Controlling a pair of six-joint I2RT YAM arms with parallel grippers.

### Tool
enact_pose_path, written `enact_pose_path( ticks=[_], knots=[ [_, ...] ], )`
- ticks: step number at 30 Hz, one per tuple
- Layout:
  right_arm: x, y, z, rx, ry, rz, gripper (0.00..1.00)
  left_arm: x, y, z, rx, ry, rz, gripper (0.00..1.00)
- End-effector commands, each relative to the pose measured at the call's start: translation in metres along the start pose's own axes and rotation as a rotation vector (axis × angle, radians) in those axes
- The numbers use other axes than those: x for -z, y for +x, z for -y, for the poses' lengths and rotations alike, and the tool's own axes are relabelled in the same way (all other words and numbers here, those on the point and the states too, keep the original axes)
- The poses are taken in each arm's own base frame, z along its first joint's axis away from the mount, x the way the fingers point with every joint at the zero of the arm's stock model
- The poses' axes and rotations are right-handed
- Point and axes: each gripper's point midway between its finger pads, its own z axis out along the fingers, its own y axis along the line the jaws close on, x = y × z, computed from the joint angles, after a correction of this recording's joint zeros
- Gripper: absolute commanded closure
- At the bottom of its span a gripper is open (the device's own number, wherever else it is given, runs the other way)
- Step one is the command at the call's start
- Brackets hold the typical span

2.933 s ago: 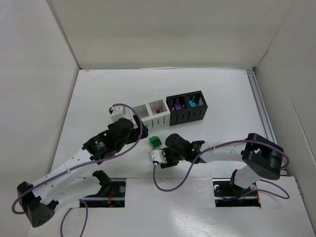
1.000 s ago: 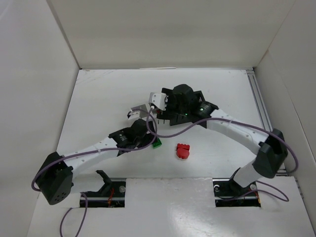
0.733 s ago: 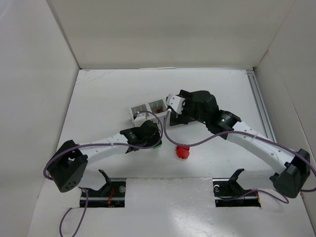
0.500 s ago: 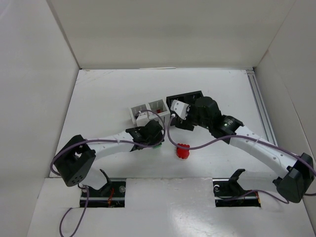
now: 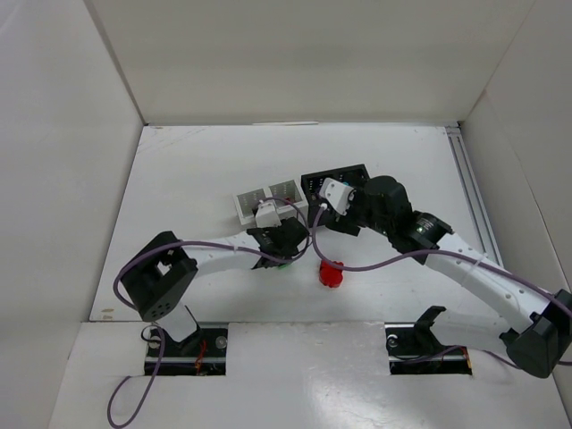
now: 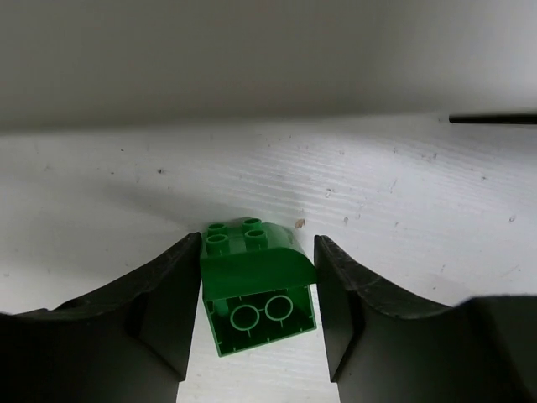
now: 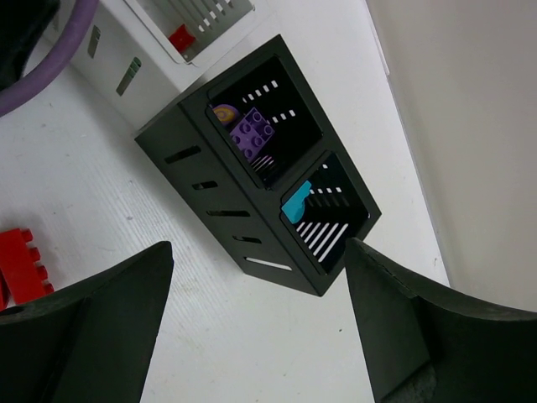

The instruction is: Sort the legos into containers by color

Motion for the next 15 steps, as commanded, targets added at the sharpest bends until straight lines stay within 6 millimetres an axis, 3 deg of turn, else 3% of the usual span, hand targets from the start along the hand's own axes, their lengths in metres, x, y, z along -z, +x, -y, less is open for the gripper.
enact_pose_path(
  ticks=[1, 3, 8, 15],
  knots=[
    [0.008, 0.000, 0.009, -0.022, 0.040, 0.003, 0.13, 0.008, -0.004, 0.001, 0.007, -0.025, 0.027, 0.57],
    [0.010, 0.001, 0.008, -0.022, 0.041, 0.004, 0.13, 0.012, -0.002, 0.001, -0.004, -0.020, 0.023, 0.67],
    [0.017, 0.001, 0.013, -0.028, 0.062, 0.016, 0.13, 0.030, -0.004, 0.002, -0.033, -0.017, 0.042, 0.70],
    [0.039, 0.007, 0.011, -0.060, 0.097, 0.044, 0.13, 0.074, -0.051, 0.026, 0.010, 0.086, 0.155, 0.70]
  ],
)
